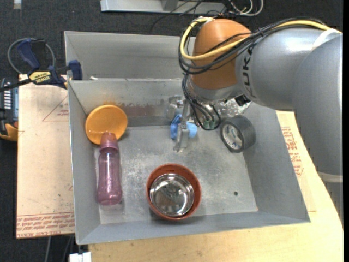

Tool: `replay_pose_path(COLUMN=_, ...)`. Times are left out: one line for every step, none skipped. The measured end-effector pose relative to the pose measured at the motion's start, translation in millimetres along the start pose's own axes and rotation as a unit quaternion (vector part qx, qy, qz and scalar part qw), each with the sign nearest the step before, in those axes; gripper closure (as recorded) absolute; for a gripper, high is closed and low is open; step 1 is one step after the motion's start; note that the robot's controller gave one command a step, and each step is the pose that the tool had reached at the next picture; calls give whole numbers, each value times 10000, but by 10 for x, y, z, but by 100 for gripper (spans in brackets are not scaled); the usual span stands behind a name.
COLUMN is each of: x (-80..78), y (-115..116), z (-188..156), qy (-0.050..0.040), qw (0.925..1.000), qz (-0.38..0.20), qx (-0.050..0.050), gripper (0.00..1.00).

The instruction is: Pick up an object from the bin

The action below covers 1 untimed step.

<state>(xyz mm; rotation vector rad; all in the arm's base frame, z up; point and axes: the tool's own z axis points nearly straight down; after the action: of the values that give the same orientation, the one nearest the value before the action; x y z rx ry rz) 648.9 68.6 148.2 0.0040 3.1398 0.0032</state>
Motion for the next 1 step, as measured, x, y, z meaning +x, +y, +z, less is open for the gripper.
replay_pose_path(x=0, y=0, z=0, qy=0, qw=10000, qz=0, qx=0, gripper=0)
